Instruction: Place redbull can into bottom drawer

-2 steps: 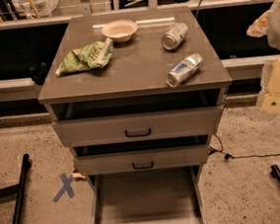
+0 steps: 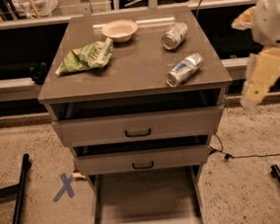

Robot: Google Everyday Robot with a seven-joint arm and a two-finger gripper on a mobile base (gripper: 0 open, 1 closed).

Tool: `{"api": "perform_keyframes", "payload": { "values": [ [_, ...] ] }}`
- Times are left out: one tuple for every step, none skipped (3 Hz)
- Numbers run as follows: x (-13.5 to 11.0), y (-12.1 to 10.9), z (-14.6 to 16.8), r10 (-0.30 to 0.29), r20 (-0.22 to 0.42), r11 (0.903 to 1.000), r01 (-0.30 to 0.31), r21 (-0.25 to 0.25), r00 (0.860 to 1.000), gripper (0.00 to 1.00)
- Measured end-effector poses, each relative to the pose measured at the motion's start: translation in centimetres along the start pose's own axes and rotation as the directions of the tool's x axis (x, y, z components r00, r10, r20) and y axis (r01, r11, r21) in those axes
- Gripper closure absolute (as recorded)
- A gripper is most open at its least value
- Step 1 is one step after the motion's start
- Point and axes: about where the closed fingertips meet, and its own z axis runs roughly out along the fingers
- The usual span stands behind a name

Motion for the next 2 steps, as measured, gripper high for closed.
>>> {"api": "perform_keyframes", "payload": {
  "values": [
    [-1.3,-4.3,3.8,-0.12,0.08,0.9927,0.12,0.004,0.989,0.0],
    [-3.4,-7.4,7.5,-0.231,0.151,0.9715,0.236,-0.016,0.961,0.0]
  ]
}}
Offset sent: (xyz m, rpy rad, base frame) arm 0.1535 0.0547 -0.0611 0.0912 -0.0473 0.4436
